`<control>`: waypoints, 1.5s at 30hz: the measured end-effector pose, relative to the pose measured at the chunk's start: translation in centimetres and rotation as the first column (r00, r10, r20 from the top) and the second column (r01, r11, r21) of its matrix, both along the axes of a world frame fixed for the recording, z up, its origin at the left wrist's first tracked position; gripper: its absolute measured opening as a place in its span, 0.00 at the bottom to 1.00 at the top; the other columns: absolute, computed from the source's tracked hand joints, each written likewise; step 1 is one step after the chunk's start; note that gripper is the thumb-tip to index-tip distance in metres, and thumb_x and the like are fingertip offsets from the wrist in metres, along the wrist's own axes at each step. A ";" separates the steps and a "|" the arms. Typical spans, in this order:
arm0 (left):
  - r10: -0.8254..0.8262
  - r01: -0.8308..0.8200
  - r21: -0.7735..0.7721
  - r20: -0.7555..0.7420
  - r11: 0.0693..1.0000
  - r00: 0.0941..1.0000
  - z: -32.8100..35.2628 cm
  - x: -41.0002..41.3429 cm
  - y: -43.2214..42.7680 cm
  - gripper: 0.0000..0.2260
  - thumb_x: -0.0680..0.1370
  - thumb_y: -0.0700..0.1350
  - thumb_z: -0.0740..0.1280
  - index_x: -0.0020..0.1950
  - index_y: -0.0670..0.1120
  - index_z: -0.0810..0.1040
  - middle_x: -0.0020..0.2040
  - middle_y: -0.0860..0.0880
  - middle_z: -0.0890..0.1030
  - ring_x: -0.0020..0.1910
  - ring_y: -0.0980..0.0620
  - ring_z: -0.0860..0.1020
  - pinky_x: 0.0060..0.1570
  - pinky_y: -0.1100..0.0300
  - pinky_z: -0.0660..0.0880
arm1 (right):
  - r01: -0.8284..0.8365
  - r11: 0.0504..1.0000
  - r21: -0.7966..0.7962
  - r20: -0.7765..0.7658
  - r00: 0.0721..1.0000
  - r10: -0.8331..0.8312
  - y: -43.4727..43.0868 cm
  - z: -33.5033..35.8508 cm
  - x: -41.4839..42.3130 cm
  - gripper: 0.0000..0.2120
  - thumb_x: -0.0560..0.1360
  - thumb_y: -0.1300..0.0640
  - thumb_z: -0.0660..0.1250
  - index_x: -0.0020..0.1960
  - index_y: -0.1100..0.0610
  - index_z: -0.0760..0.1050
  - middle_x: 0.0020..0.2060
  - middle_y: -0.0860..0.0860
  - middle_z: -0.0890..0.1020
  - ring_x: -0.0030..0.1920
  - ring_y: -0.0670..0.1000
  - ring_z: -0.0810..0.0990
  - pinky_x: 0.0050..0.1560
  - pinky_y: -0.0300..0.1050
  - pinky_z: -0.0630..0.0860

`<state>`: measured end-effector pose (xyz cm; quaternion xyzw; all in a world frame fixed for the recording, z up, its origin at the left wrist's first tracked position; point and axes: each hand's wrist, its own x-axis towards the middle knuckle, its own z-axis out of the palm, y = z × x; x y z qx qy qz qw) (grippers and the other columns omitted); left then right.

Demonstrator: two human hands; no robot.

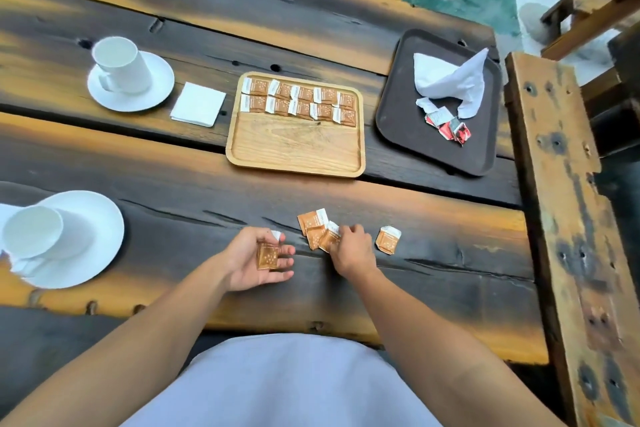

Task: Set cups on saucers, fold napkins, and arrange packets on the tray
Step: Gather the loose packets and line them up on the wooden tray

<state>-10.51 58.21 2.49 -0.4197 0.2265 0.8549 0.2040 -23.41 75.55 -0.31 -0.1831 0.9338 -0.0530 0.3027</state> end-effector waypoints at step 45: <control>0.073 -0.083 0.091 0.110 0.992 0.991 -1.4 1.5 0.1 0.37 0.77 0.71 0.50 0.43 0.39 0.80 0.34 0.44 0.77 0.27 0.48 0.75 0.40 0.52 0.80 | 0.383 0.824 -0.416 0.227 0.922 -0.314 -4.0 0.8 1.0 0.07 0.76 0.52 0.69 0.51 0.54 0.79 0.42 0.49 0.82 0.48 0.53 0.81 0.48 0.44 0.73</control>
